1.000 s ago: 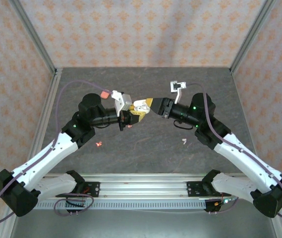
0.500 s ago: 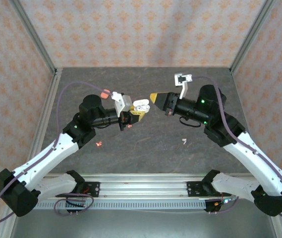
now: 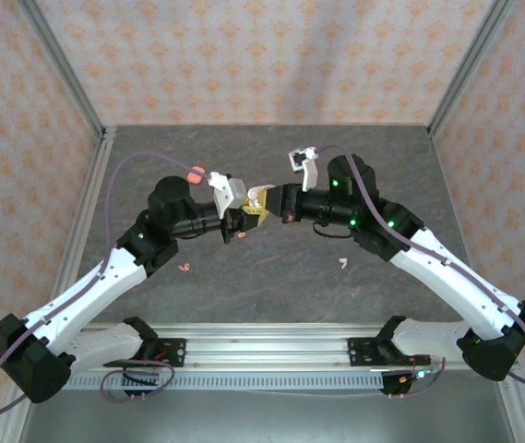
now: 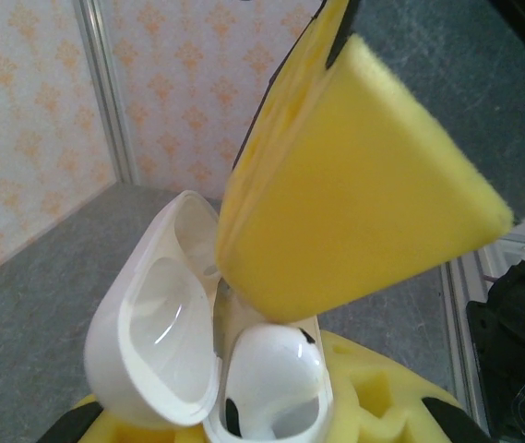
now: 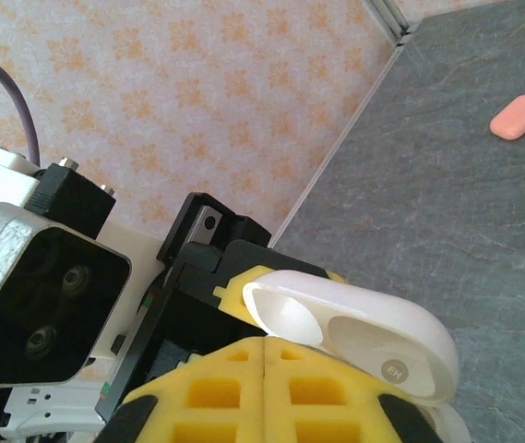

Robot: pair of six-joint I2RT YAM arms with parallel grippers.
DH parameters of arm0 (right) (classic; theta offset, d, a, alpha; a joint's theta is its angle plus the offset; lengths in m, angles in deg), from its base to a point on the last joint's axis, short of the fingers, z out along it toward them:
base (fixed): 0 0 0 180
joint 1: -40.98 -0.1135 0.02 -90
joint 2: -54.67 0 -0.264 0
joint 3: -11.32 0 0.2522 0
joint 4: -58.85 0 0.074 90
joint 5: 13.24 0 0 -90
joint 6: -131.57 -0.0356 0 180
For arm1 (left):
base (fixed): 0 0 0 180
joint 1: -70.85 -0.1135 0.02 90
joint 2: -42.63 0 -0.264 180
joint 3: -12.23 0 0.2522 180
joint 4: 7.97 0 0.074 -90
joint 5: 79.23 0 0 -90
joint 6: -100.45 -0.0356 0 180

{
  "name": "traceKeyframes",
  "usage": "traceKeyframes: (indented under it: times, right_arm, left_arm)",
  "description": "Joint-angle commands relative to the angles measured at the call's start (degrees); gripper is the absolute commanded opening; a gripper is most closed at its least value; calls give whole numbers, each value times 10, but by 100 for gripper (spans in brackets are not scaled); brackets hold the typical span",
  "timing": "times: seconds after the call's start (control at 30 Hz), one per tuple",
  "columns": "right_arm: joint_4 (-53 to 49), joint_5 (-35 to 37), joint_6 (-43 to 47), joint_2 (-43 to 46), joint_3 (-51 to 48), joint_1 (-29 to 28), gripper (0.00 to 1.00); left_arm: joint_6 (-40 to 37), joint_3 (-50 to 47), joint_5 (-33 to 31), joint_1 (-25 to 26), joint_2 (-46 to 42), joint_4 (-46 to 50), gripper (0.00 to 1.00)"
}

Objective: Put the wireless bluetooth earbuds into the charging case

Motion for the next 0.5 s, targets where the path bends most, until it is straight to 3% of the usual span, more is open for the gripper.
traceKeyframes:
  times: [0.0,0.2,0.33,0.47]
  right_arm:
    - [-18,2,15,1,16,-6,5]
    - [-58,84,38,40,46,-4,13]
    - [-169,160,42,45,112,27,15]
    - [-270,246,19,45,124,69,23]
  left_arm:
    - [-12,7,-6,0,-10,-17,0]
    - [-13,-3,-16,0,-11,-24,0]
    - [-13,-13,-23,0,-16,-28,0]
    - [-15,-23,-29,0,-22,-26,0]
